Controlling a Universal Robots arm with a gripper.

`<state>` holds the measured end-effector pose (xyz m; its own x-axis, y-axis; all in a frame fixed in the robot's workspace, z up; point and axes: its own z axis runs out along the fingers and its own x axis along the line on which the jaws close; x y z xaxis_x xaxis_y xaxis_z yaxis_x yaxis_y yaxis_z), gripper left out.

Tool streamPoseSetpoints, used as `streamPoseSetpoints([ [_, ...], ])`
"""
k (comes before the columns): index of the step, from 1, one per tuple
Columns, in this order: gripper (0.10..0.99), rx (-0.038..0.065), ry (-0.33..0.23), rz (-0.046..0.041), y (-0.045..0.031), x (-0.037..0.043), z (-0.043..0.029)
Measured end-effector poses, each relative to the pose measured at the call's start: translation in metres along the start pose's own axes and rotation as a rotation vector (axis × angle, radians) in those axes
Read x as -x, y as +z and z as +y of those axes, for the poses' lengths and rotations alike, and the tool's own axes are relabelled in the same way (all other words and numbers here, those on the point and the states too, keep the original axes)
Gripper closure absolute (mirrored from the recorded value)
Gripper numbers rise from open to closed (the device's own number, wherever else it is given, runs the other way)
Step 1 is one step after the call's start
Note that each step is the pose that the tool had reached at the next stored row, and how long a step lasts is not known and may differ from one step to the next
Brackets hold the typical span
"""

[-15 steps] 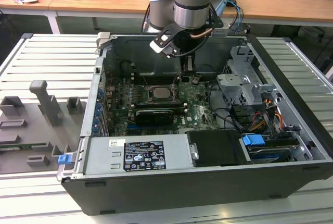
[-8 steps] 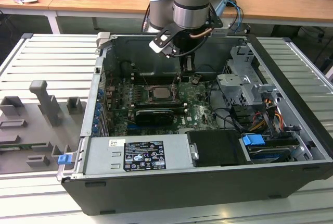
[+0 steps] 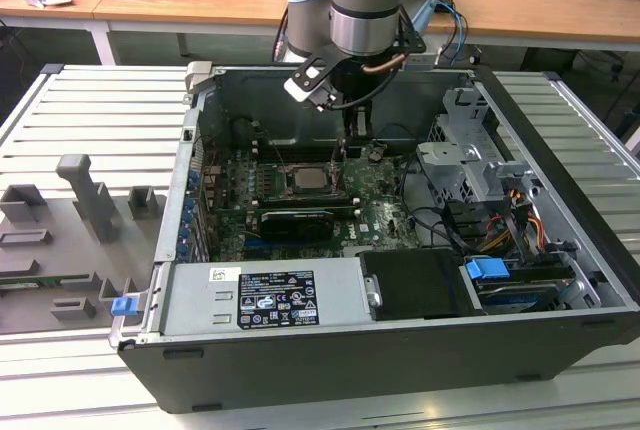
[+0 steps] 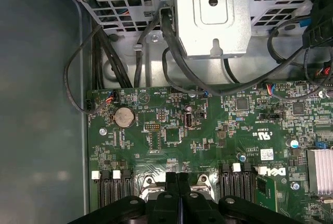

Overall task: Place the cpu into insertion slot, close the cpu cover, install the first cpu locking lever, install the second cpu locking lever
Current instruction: 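Close the cpu cover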

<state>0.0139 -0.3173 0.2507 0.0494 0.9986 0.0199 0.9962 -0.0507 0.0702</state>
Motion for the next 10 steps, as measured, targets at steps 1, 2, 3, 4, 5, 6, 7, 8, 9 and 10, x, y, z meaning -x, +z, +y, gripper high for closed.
streamPoseSetpoints([
  [1, 0.98, 0.0, 0.0, 0.0, 0.0, 0.0, -0.0004],
  [2, 0.98, 0.0, 0.0, 0.0, -0.0001, 0.0, -0.0008],
  [3, 0.98, 0.0, 0.0, 0.0, -0.0001, 0.0001, -0.0013],
  [4, 0.98, 0.0, 0.0, 0.0, -0.0001, 0.0001, -0.0017],
  [5, 0.98, 0.0, 0.0, 0.0, -0.0001, 0.0001, -0.0021],
  [6, 0.98, 0.0, 0.0, 0.0, -0.0002, 0.0001, -0.0024],
  [7, 0.98, 0.0, 0.0, 0.0, -0.0002, 0.0001, -0.0027],
  [8, 0.98, 0.0, 0.0, 0.0001, -0.0002, 0.0001, -0.003],
  [9, 0.98, 0.0, 0.0, 0.0, -0.0002, 0.0002, -0.0034],
  [10, 0.98, 0.0, 0.0, 0.0001, -0.0003, 0.0002, -0.004],
])
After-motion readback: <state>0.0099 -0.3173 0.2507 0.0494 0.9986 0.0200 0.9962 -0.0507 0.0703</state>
